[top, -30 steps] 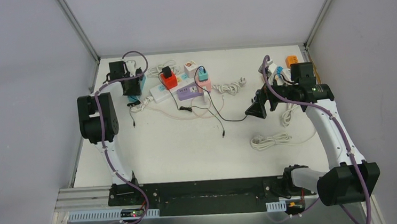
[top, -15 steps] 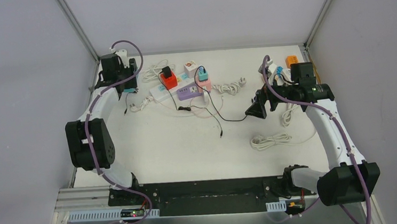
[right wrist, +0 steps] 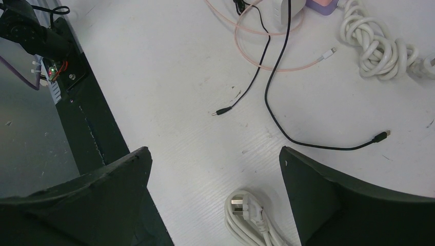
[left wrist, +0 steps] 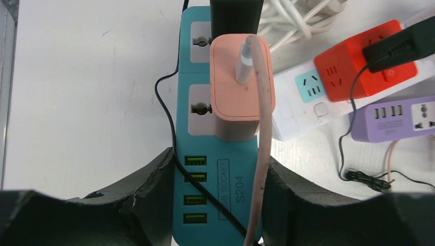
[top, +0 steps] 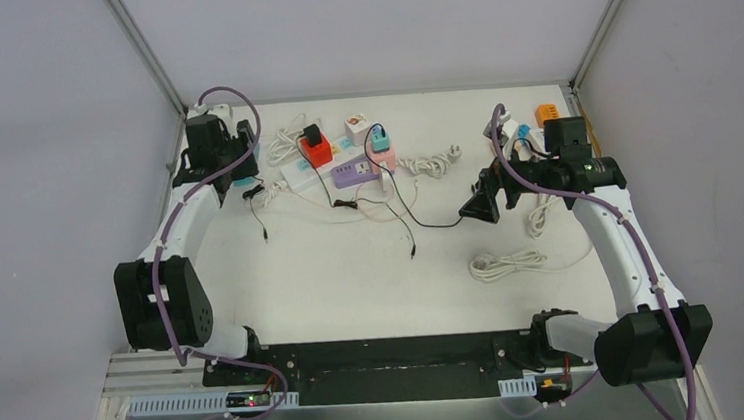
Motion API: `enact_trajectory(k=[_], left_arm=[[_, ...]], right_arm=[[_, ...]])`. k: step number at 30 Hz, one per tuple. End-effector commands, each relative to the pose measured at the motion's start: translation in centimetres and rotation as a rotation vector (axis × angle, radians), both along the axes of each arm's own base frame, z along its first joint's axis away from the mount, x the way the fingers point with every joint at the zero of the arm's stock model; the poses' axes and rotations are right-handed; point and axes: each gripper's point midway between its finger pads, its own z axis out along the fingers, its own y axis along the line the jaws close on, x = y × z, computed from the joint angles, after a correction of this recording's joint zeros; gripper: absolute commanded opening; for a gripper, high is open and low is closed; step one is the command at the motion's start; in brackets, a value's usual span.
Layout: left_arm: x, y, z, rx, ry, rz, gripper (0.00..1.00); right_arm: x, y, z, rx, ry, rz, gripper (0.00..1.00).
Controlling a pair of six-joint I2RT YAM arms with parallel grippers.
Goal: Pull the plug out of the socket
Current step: Pick up the socket from the corner of the board.
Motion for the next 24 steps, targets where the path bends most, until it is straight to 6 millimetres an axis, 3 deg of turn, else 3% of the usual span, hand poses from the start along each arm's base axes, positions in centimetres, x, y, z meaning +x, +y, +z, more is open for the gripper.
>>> enact_trajectory(k=[1, 7, 12, 18, 24], left_arm=[[-0.4, -0.5, 7.1, -0.063, -0.204, 0.023, 0.0], [-1.5, -0.5, 11.7, -0.073, -0.281, 0.028, 0.0], [-2.5, -1.9, 15.5, -0.121, -0.353, -0.018, 0.0], [-4.6, -4.0, 19.1, -0.074, -0.42, -0.054, 0.0], [-6.9, -4.5, 23.0, -0.039, -0.499, -0.031, 0.0]], right_arm=[[0.2, 0.5, 1.9, 0.02, -0.071, 0.036, 1.0], [0.2, 0.6, 1.9, 0.019, -0.069, 0.041, 1.0], [0.2, 0.6, 1.7, 0.015, -0.065, 0.038, 1.0], [0.3, 0.6, 1.5, 0.014, -0.055, 0.039, 1.0], [0.3, 0.6, 1.4, 0.012, -0.051, 0.041, 1.0]])
